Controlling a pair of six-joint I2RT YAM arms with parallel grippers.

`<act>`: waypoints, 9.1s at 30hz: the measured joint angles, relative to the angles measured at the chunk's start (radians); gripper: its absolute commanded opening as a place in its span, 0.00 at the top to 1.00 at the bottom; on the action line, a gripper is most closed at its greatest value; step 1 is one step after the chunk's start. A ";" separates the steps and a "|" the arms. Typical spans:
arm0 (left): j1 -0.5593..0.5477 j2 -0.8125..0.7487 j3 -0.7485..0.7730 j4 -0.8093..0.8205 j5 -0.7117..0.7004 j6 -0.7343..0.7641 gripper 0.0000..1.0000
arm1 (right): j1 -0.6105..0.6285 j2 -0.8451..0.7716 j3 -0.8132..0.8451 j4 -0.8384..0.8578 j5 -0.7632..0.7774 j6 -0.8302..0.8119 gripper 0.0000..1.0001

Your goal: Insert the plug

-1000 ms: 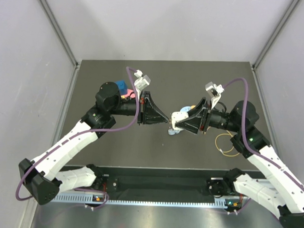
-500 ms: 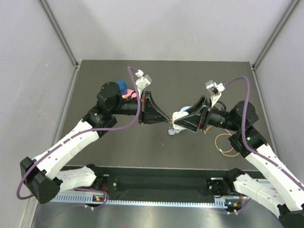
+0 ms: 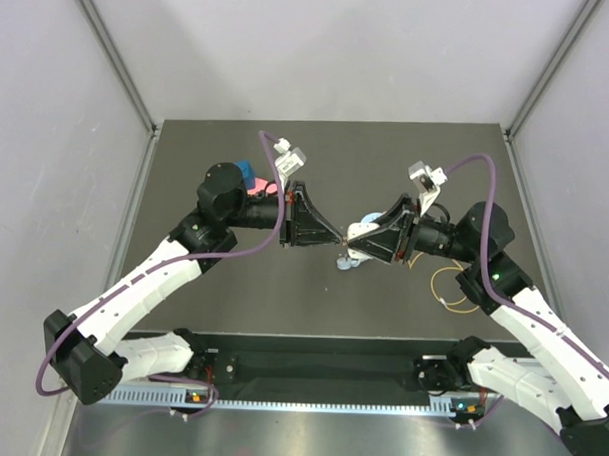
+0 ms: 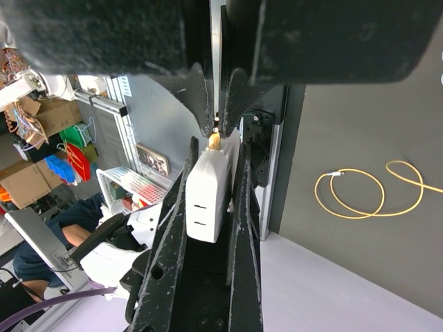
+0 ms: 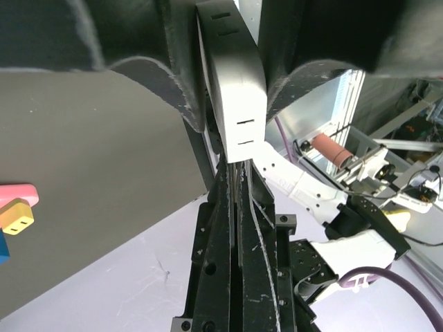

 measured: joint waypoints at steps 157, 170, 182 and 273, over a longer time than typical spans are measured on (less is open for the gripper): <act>0.225 -0.168 -0.180 -0.532 -1.000 0.373 0.03 | -0.105 1.225 0.787 -0.986 0.818 -0.406 0.61; 0.225 -0.150 -0.129 -0.542 -0.978 0.332 0.03 | -0.114 1.220 0.836 -0.982 0.816 -0.430 0.57; 0.225 -0.146 -0.128 -0.542 -0.946 0.286 0.04 | -0.120 1.138 0.779 -0.975 0.807 -0.444 0.59; 0.225 -0.132 -0.087 -0.572 -0.947 0.286 0.06 | -0.103 1.075 0.545 -0.743 0.843 -0.420 0.66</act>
